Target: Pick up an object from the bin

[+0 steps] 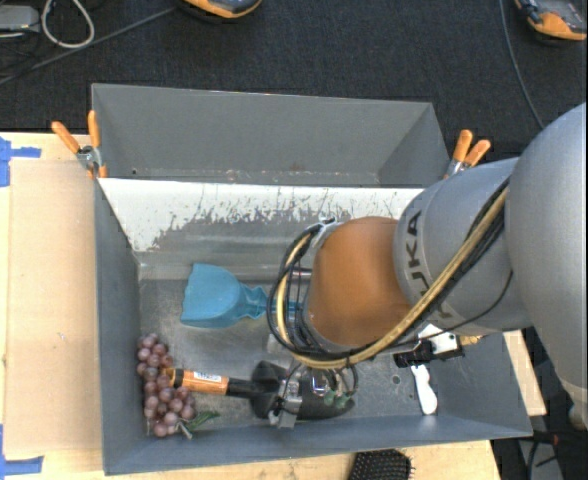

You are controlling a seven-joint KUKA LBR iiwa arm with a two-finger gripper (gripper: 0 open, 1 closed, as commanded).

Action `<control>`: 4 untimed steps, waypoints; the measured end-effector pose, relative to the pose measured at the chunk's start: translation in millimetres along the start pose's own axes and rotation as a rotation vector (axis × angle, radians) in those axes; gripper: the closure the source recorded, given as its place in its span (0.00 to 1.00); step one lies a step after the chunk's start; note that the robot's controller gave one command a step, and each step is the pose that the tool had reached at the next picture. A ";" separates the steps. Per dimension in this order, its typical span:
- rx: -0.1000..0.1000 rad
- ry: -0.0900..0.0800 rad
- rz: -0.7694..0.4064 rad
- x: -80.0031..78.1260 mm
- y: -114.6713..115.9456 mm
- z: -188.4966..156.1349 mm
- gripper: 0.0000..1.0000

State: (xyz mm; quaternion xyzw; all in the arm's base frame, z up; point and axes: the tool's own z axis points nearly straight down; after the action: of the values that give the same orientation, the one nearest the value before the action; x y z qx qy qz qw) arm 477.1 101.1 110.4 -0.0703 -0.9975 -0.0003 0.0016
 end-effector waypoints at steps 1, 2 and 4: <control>0.002 0.006 0.186 2.4 8.8 5.6 0.00; 0.002 0.003 0.162 -4.6 4.2 43.1 0.00; 0.003 0.004 0.367 6.0 21.8 41.8 1.00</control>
Offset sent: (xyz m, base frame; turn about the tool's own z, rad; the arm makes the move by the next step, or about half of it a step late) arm 0.0063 0.0038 -0.0404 0.1624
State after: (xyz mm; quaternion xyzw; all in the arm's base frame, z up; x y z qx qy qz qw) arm 474.1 123.6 68.6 -0.2513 -0.9679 0.0015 0.0037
